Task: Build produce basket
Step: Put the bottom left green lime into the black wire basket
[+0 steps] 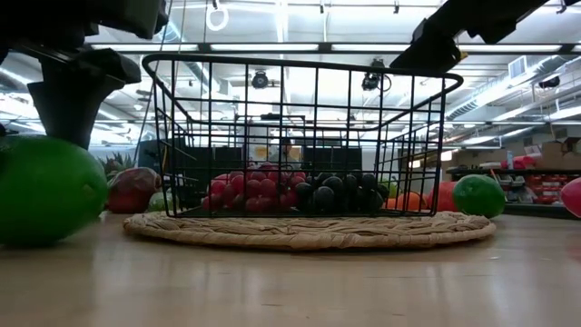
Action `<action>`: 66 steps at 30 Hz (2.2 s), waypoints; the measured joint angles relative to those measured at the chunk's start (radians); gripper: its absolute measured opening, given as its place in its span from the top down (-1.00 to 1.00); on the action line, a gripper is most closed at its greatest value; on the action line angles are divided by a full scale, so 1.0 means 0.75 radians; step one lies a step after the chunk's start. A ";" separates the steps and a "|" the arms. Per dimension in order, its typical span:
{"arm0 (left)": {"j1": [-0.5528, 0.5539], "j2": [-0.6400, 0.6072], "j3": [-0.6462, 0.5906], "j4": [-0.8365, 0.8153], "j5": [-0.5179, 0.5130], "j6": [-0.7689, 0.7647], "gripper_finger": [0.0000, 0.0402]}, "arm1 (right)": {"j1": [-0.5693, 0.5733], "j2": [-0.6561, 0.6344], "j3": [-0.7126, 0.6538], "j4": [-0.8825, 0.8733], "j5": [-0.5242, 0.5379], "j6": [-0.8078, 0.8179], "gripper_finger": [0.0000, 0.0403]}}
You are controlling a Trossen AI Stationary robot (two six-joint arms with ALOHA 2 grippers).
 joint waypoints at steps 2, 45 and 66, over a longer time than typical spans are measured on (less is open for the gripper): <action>0.003 -0.007 0.000 0.000 0.007 -0.002 -0.32 | 0.000 0.000 0.000 -0.006 0.000 0.012 -0.61; 0.356 -0.020 0.958 -0.695 -0.494 0.305 -0.34 | -0.004 -0.056 0.000 -0.148 0.164 0.054 -0.58; 0.619 -0.011 0.417 -0.205 -0.257 0.340 -0.47 | -0.007 -0.409 -0.007 -1.042 0.497 0.610 -0.53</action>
